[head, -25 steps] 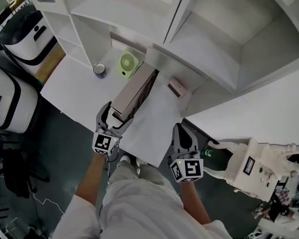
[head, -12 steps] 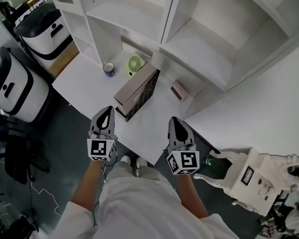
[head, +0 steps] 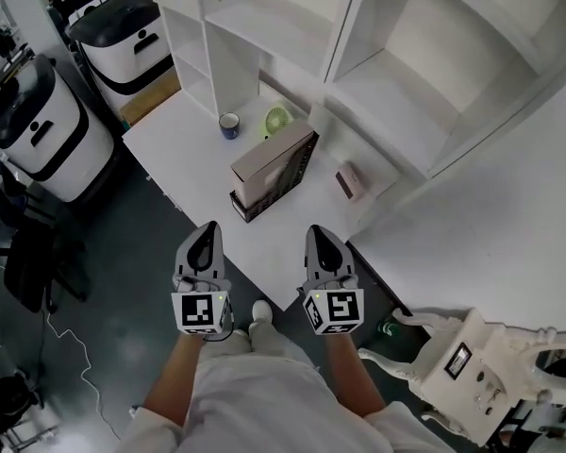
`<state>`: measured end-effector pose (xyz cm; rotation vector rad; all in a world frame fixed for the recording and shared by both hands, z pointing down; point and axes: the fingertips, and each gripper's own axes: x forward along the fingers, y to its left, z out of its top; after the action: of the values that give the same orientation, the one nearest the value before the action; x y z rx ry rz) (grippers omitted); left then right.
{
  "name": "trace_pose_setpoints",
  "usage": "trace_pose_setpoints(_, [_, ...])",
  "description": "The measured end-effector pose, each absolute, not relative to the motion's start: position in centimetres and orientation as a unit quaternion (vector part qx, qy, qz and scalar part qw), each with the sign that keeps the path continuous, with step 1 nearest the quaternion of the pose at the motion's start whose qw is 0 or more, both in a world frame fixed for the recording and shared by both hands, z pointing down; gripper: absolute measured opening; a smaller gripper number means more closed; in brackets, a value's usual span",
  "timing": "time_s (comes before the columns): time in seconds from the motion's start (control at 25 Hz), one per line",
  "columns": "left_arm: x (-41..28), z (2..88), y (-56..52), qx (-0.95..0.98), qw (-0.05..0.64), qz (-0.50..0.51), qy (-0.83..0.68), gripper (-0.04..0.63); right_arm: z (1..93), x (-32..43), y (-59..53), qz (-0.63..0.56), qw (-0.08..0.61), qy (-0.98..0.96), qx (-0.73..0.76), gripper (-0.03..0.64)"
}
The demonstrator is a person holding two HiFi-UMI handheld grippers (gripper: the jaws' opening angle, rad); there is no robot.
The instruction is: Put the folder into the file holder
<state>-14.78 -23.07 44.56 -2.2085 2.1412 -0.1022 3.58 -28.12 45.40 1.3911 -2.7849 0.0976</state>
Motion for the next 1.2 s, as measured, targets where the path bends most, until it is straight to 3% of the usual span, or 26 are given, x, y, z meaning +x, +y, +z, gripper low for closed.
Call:
trace_pose_setpoints(0.76, [-14.6, 44.4, 1.5, -0.659, -0.009, 0.012, 0.752, -0.011, 44.1, 0.9, -6.3, -0.011, 0.044, -0.919, 0.392, -0.006])
trace_pose_setpoints(1.2, [-13.6, 42.6, 5.6, -0.649, -0.013, 0.023, 0.761, -0.011, 40.0, 3.3, -2.4, -0.052, 0.008, -0.921, 0.386, -0.006])
